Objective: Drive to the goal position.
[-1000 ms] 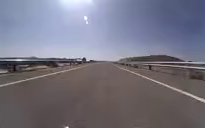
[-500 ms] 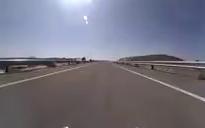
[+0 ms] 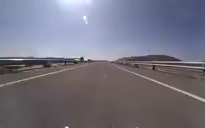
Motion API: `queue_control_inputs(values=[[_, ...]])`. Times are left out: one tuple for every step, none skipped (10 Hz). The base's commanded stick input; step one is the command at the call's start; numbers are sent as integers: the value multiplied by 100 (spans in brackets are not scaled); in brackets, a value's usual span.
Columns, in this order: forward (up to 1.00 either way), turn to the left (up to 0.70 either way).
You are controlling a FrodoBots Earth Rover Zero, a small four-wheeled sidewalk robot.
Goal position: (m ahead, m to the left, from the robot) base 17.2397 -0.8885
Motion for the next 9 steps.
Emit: queue_control_inputs(values=[[100,0],[100,0],[100,0],[100,0],[100,0],[100,0],[100,0],[100,0],[100,0]])
